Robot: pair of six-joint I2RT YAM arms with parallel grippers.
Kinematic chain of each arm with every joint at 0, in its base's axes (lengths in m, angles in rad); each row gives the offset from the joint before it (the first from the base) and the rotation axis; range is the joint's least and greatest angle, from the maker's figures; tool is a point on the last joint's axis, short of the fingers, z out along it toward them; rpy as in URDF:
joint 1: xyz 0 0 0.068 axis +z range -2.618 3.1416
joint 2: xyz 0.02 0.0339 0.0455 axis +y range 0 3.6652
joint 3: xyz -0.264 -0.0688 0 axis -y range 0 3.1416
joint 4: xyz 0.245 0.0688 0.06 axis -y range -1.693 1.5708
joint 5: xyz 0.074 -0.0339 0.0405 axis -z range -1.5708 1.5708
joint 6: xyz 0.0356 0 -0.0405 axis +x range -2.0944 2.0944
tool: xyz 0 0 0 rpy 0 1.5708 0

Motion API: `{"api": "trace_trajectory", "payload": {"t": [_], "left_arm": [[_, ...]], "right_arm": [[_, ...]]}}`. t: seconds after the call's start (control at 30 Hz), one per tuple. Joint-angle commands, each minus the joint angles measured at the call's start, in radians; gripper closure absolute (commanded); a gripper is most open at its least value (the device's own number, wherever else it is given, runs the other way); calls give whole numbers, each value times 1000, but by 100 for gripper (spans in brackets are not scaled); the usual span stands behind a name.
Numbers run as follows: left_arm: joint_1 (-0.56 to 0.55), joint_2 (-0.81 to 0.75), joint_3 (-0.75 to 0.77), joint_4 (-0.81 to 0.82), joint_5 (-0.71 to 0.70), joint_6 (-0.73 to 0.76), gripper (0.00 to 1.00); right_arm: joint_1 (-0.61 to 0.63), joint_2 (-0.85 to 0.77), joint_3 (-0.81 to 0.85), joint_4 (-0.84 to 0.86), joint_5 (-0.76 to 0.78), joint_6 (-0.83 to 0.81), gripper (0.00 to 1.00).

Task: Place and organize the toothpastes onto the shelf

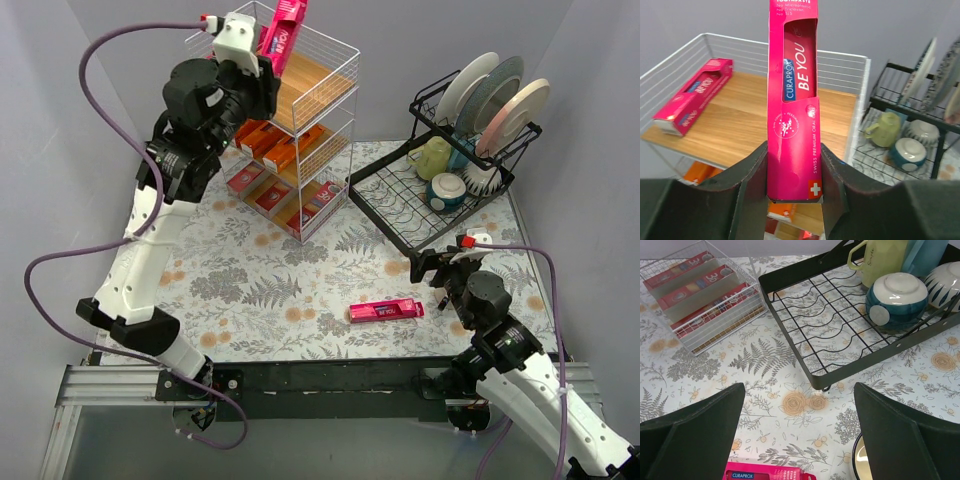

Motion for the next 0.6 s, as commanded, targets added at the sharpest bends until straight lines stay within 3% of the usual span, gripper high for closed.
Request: {"api": "trace_trajectory", "payload": {"t": [0.0, 0.1, 0.2, 0.57], "left_arm": [[171, 19, 30, 10, 159, -7, 69], [283, 49, 29, 9, 305, -29, 69], [331, 94, 50, -11, 365, -15, 68], [386, 188, 90, -13, 494, 17, 61]], "right_arm": [[-2, 12, 30, 26, -11, -16, 1], [-2, 16, 26, 28, -14, -14, 1], [-2, 27, 23, 34, -21, -16, 1], [-2, 53, 21, 38, -40, -20, 1]]}}
